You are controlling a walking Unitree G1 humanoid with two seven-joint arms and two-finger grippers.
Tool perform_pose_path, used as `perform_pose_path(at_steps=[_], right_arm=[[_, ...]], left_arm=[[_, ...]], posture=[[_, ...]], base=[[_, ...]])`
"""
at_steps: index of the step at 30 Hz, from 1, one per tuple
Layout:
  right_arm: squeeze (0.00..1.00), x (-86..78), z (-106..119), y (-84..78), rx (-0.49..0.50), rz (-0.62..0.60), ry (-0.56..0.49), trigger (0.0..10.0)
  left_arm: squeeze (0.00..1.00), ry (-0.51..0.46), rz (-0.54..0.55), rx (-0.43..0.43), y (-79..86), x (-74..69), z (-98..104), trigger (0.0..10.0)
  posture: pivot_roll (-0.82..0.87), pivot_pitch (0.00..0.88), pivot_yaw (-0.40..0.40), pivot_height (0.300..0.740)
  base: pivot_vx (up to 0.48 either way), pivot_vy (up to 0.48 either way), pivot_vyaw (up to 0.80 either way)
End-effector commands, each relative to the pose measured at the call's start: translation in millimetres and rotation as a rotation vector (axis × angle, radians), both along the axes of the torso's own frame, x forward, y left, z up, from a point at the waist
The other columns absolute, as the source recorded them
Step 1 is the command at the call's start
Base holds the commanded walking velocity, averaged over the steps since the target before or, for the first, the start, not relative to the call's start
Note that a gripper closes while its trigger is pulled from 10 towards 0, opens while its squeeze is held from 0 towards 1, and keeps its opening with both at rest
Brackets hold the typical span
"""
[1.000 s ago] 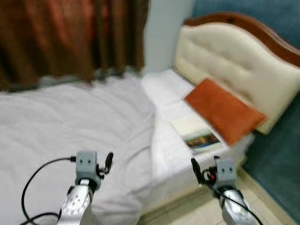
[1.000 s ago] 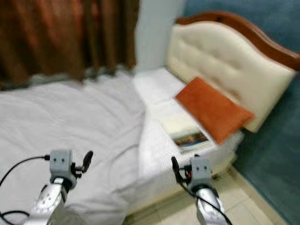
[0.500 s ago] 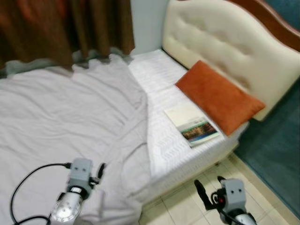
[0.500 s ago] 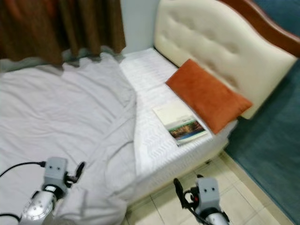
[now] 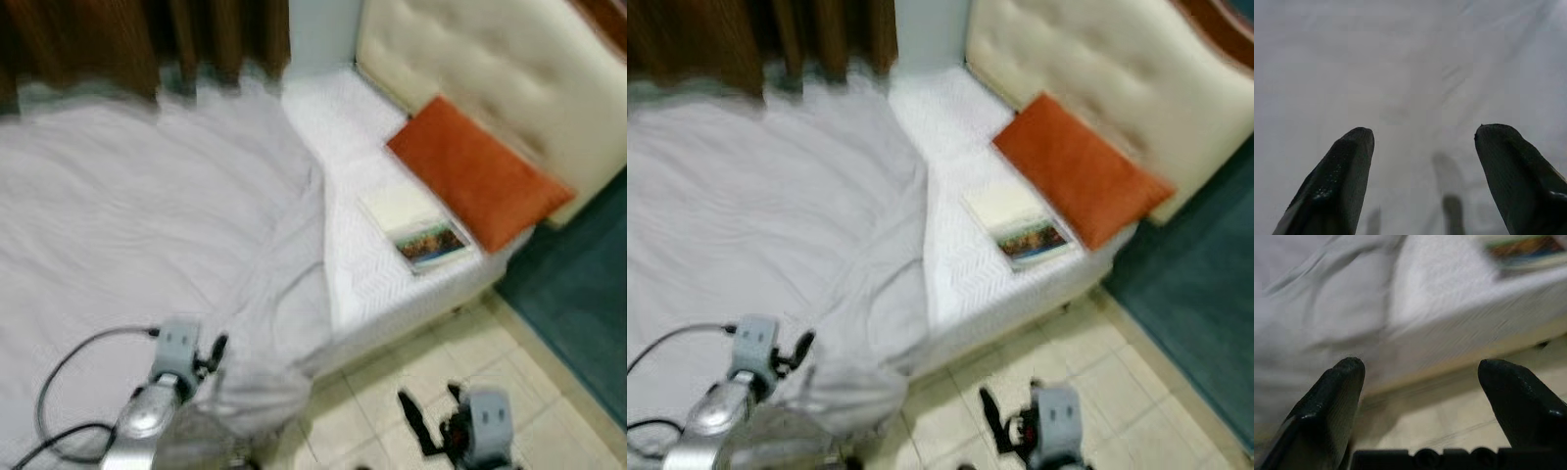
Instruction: Clean up the room
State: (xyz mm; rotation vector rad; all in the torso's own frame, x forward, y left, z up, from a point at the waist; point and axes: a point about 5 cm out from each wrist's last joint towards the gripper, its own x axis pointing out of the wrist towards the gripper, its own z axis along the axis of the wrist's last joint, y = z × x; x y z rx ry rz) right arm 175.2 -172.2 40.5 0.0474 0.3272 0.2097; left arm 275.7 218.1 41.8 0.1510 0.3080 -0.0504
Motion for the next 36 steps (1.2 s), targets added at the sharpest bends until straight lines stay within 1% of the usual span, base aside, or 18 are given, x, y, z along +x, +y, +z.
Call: perform_pose_path(at_steps=[1,2,3,7,8,10,13,14,15,17,23,27,29,30,32,34,35,36], right_arm=[[0.0,-8.6,3,-5.4,-0.009,-0.006,0.02,10.0],[0.0,-13.1,4,-5.1,-0.012,-0.004,0.026,10.0],[0.0,-21.6,4,-6.7,-0.009,-0.016,0.048,10.0],[0.0,-30.6,12,-5.6,-0.009,-0.018,0.057,10.0],[0.0,-37.3,14,-7.7,-0.011,-0.023,0.071,10.0],[0.0,-41.9,14,-8.8,-0.013,-0.025,0.082,10.0],[0.0,-48.0,16,-7.4,-0.016,-0.023,0.093,10.0],[0.0,-50.7,17,-6.4,-0.018,-0.02,0.096,10.0],[0.0,-55.0,19,-6.3,-0.023,-0.013,0.093,10.0],[0.0,-59.5,21,-6.2,-0.022,-0.016,0.097,10.0],[0.0,-67.3,20,-3.0,-0.01,-0.023,0.119,10.0],[0.0,-70.5,17,-1.6,-0.006,-0.024,0.135,10.0],[0.0,-68.0,15,0.3,-0.004,-0.022,0.137,10.0],[0.0,-67.5,16,0.7,-0.004,-0.022,0.136,10.0],[0.0,-67.4,17,0.8,-0.003,-0.024,0.133,10.0],[0.0,-70.5,17,0.4,-0.008,-0.022,0.136,10.0],[0.0,-71.9,17,0.0,-0.01,-0.022,0.139,10.0],[0.0,-73.5,17,-0.5,-0.011,-0.024,0.143,10.0]], left_arm=[[0.0,0.049,0.027,-0.03,1.6,-5.9,-11,10.0],[0.0,0.068,0.042,-0.034,3.8,-6.6,-15,10.0],[0.0,0.128,0.09,-0.07,6.9,-6.0,-30,10.0],[0.0,0.153,0.126,-0.134,8.6,-5.6,-36,10.0],[0.0,0.137,0.17,-0.24,1.9,1.3,-36,10.0],[0.0,0.129,0.207,-0.312,-2.7,6.0,-37,10.0],[0.0,0.056,0.269,-0.445,-3.1,17.8,-26,10.0],[0.0,0.009,0.275,-0.472,-4.1,23.9,-18,10.0],[0.0,-0.109,0.26,-0.488,-6.5,36.0,3,10.0],[0.0,-0.22,0.245,-0.48,-4.1,41.9,24,10.0],[0.0,-0.289,0.203,-0.506,-3.5,35.9,39,10.0],[0.0,-0.238,0.192,-0.589,-9.4,32.8,29,10.0],[0.0,-0.101,0.212,-0.604,-19.2,33.6,5,10.0],[0.0,-0.085,0.215,-0.602,-20.1,33.8,2,10.0],[0.0,-0.059,0.227,-0.575,-19.0,36.5,0,10.0],[0.0,-0.006,0.234,-0.444,-19.3,43.8,-2,10.0],[0.0,0.0,0.233,-0.408,-20.1,47.3,0,10.0],[1.0,-0.004,0.23,-0.399,-21.3,51.6,4,10.0]], posture=[[-0.09,0.491,-0.11,0.74],[-0.09,0.505,-0.113,0.74],[-0.12,0.542,-0.117,0.74],[-0.14,0.565,-0.126,0.74],[-0.15,0.588,-0.138,0.74],[-0.16,0.592,-0.14,0.74],[-0.2,0.602,-0.152,0.74],[-0.21,0.604,-0.151,0.74],[-0.21,0.6,-0.15,0.74],[-0.21,0.594,-0.144,0.74],[-0.19,0.584,-0.126,0.74],[-0.18,0.586,-0.117,0.74],[-0.2,0.591,-0.119,0.74],[-0.2,0.591,-0.119,0.74],[-0.21,0.602,-0.12,0.74],[-0.22,0.611,-0.127,0.74],[-0.23,0.613,-0.127,0.74],[-0.23,0.615,-0.128,0.74]], base=[[0.0,0.0,0.0],[0.0,0.0,0.0],[0.0,0.0,0.0],[0.0,0.0,0.0],[0.0,0.0,0.0],[0.0,0.0,0.0],[0.0,0.0,0.0],[0.0,0.0,0.0],[0.0,0.0,0.0],[0.0,0.0,0.0],[0.0,0.0,0.0],[0.0,0.0,0.0],[0.0,0.0,0.0],[0.0,0.0,0.0],[0.0,0.0,0.0],[0.0,0.0,0.0],[0.0,0.0,0.0],[0.0,0.0,0.0]])
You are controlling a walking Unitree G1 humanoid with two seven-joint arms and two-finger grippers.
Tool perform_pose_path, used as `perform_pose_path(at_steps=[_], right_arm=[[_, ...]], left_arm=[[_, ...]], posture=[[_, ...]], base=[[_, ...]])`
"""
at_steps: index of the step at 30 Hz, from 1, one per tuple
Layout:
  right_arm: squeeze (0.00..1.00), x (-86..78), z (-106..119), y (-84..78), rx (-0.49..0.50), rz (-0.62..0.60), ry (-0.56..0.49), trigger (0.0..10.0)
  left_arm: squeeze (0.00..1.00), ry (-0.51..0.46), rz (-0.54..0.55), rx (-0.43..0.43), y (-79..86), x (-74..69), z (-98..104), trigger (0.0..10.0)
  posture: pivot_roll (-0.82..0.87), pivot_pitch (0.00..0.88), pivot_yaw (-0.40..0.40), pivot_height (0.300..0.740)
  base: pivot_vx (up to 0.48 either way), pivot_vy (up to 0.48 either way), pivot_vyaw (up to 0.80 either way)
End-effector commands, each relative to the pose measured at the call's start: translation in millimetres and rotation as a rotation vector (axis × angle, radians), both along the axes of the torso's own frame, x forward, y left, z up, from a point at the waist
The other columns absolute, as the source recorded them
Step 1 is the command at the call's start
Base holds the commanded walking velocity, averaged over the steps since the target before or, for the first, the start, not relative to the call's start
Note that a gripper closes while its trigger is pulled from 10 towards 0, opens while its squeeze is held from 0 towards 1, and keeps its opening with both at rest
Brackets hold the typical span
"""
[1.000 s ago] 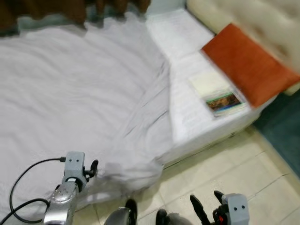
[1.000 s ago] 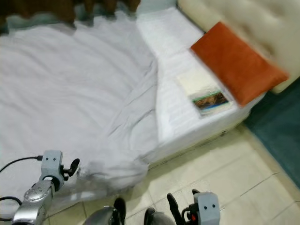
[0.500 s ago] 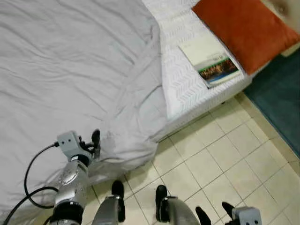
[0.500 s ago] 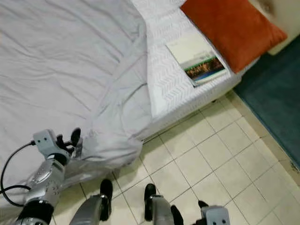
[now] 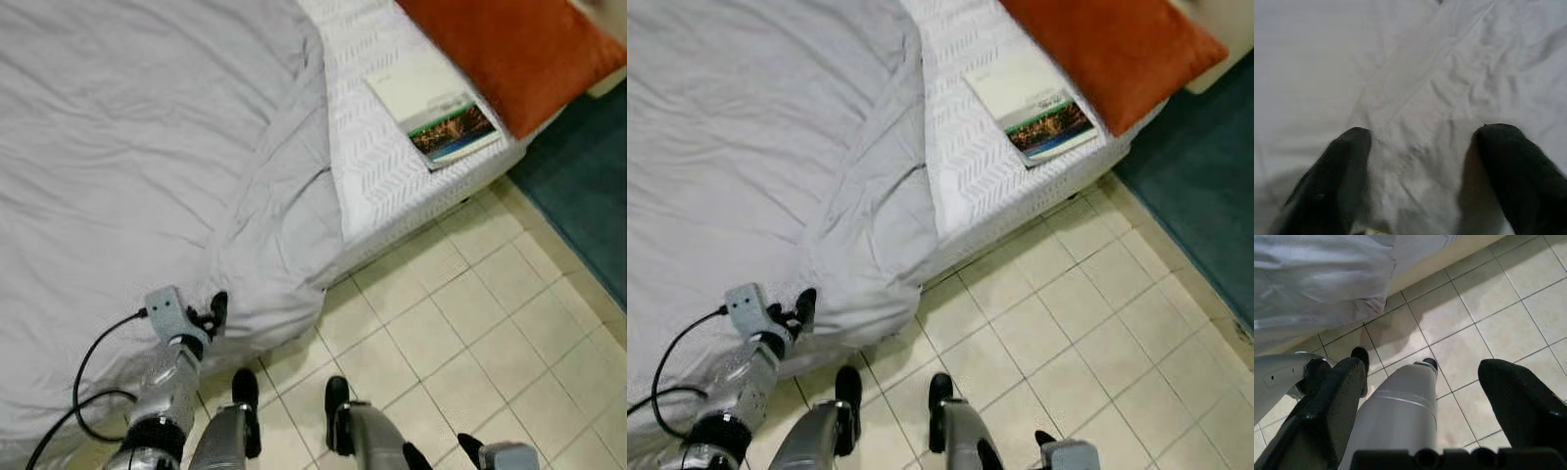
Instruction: Clean up the room
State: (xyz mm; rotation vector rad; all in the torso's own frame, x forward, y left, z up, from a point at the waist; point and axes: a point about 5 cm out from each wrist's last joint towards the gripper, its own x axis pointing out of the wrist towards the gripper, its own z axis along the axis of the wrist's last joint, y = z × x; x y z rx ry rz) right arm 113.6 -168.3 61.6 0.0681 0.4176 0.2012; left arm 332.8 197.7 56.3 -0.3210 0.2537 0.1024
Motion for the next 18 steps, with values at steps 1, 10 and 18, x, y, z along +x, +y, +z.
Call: perform_pose_path(at_steps=[1,10,18], right_arm=[[0.0,-13.2,-4,-4.6,-0.023,-0.015,0.054,10.0],[0.0,-20.6,-5,0.7,-0.019,-0.018,0.069,10.0],[0.0,-26.3,-4,1.1,-0.023,-0.019,0.085,10.0]], left_arm=[[1.0,0.05,0.001,0.041,-1.5,-2.2,-8,10.0],[1.0,0.052,-0.033,0.028,-10.1,8.2,-2,10.0],[0.0,0.183,0.049,-0.098,-11.1,-11.8,-33,10.0]], posture=[[-0.23,0.616,-0.128,0.74],[-0.23,0.616,-0.112,0.74],[-0.26,0.634,-0.122,0.74]], base=[[0.0,0.0,0.0],[0.0,0.0,0.0],[0.0,0.0,0.0]])
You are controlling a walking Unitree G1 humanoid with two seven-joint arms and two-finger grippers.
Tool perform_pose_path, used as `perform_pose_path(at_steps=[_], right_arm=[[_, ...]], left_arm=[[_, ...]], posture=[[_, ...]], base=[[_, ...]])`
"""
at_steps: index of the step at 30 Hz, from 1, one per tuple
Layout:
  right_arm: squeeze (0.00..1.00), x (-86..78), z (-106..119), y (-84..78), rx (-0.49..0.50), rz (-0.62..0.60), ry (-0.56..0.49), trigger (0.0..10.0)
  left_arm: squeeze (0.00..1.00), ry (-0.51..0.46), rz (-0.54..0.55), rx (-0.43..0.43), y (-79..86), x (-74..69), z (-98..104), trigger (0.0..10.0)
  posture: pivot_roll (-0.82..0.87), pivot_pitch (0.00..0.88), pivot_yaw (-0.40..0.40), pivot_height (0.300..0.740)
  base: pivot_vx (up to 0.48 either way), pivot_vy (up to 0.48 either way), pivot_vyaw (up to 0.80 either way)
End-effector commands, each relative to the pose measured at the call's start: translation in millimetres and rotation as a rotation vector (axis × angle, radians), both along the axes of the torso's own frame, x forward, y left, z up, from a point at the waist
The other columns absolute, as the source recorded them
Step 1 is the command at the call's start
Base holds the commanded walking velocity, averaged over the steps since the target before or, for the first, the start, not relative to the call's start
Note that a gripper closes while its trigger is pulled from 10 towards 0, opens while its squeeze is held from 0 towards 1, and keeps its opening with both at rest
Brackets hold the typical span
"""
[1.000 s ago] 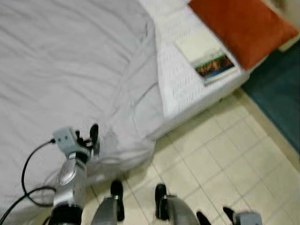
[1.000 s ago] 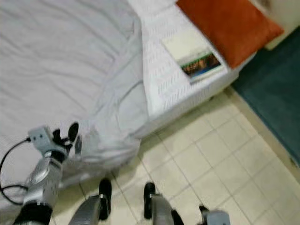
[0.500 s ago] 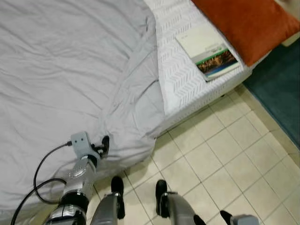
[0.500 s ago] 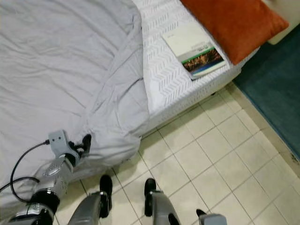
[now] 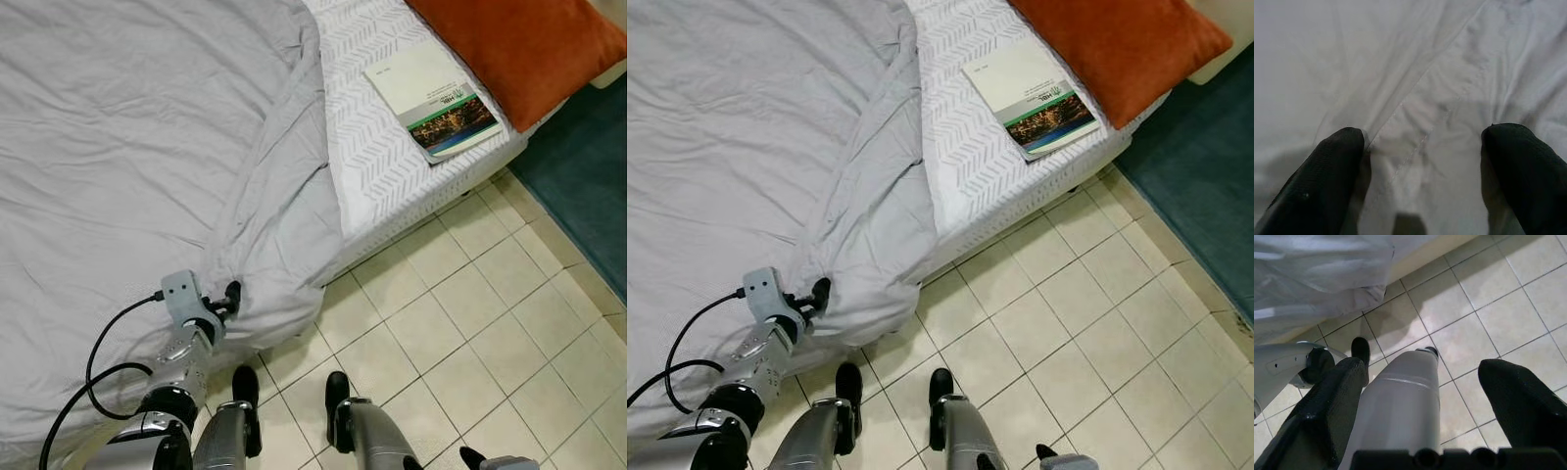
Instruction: Clean up the room
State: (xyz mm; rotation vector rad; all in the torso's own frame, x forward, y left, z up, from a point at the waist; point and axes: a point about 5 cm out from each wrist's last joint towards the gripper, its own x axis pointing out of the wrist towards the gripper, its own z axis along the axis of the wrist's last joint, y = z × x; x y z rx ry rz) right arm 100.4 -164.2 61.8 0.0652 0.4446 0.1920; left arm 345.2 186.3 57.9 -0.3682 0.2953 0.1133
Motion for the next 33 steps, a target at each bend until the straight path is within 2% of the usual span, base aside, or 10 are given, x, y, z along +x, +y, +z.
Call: perform_pose_path(at_steps=[1,2,10,16,27,28,29,30,32,33], right_arm=[[0.0,-14.1,-5,-3.2,-0.016,-0.013,0.061,10.0],[0.0,-15.7,-5,-3.6,-0.017,-0.013,0.068,10.0],[0.0,-16.5,-7,-2.5,-0.017,-0.01,0.077,10.0],[0.0,-8.5,-8,-2.3,-0.004,-0.012,0.056,10.0],[0.0,6.0,-18,-3.6,0.008,0.004,0.034,10.0],[0.0,18.2,-18,-3.7,0.009,-0.001,0.003,10.0],[0.0,18.2,-18,-3.7,0.009,-0.001,0.003,10.0],[0.0,33.5,-18,-4.1,0.007,-0.007,-0.035,10.0],[0.0,33.5,-18,-4.1,0.007,-0.007,-0.035,10.0],[0.0,52.0,-20,-5.5,0.005,-0.015,-0.072,10.0]], left_arm=[[0.0,0.15,0.048,-0.059,1.8,-26.1,-37,9.2],[0.0,0.166,0.082,-0.081,5.6,-29.7,-41,0.0],[0.0,0.199,0.104,-0.113,2.5,-35.2,-48,0.0],[0.0,0.176,0.024,-0.019,-9.1,-30.6,-44,0.0],[0.0,0.141,-0.102,0.044,-31.0,-21.8,-36,0.0],[0.0,0.134,-0.152,0.087,-36.8,-19.7,-34,0.0],[0.0,0.134,-0.152,0.087,-36.8,-19.7,-34,0.0],[0.0,0.134,-0.207,0.132,-42.9,-18.0,-32,0.0],[0.0,0.134,-0.207,0.132,-42.9,-18.0,-32,0.0],[0.0,0.141,-0.233,0.178,-46.6,-15.4,-29,10.0]], posture=[[-0.26,0.634,-0.122,0.74],[-0.26,0.634,-0.122,0.74],[-0.26,0.632,-0.124,0.74],[-0.25,0.595,-0.115,0.74],[-0.22,0.499,-0.092,0.74],[-0.19,0.37,-0.047,0.74],[-0.19,0.37,-0.047,0.74],[-0.19,0.303,-0.023,0.74],[-0.19,0.303,-0.023,0.74],[-0.2,0.218,-0.003,0.74]], base=[[0.0,0.0,0.0],[0.0,0.0,0.0],[0.0,0.0,0.0],[0.0,0.0,0.0],[0.0,0.0,0.0],[0.0,0.0,0.0],[0.0,0.0,0.0],[0.0,0.0,0.0],[0.0,0.0,0.0],[0.0,0.0,0.0]])
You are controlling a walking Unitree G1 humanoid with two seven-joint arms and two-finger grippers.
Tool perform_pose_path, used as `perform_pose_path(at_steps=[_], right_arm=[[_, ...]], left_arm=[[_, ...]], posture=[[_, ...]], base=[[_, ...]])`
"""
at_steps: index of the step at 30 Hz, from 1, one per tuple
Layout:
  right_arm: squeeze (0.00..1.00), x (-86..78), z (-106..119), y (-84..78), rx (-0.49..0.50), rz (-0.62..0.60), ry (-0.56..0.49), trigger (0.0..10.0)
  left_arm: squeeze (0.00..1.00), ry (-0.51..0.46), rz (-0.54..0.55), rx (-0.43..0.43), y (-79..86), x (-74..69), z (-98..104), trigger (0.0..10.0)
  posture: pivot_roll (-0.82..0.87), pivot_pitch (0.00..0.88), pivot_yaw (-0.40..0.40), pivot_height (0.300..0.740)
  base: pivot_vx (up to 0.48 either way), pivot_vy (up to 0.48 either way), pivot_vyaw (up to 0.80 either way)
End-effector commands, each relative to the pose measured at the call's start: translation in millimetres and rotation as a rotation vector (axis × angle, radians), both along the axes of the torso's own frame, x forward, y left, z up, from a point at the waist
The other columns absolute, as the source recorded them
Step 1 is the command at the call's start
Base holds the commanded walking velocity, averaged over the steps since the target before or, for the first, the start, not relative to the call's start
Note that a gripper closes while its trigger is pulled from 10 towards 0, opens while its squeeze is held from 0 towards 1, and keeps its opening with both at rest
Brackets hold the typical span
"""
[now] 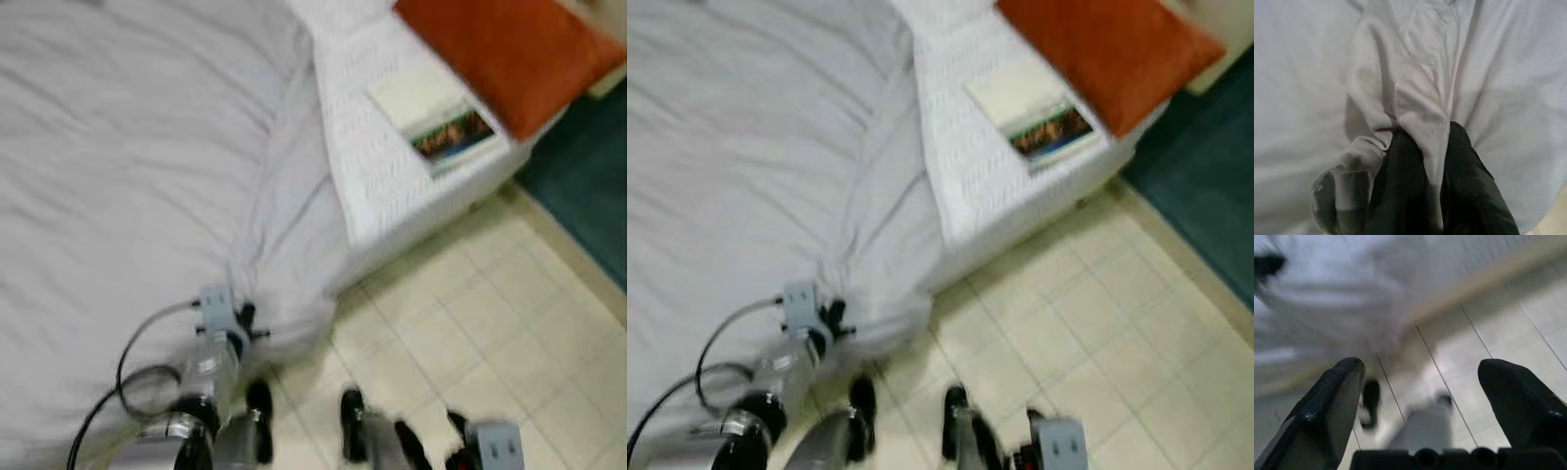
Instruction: Clean up the room
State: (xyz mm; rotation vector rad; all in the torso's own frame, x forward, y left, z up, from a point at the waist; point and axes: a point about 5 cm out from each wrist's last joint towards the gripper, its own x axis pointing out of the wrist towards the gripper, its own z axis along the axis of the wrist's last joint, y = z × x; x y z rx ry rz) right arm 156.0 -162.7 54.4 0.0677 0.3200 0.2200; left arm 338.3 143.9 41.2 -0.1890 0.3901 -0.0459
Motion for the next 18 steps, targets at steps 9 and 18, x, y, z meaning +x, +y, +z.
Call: perform_pose_path(at_steps=[9,18], right_arm=[[0.0,49.7,6,-21.8,0.002,-0.089,-0.107,10.0],[0.0,71.8,7,-13.0,0.007,-0.085,-0.157,10.0]], left_arm=[[0.0,-0.146,-0.229,0.147,-43.5,20.8,35,10.0],[0.0,-0.201,-0.334,0.208,-73.6,26.8,52,10.0]], posture=[[-0.19,0.029,0.031,0.74],[-0.2,0.027,0.061,0.74]], base=[[0.0,-0.16,0.0],[0.0,-0.471,0.0]])
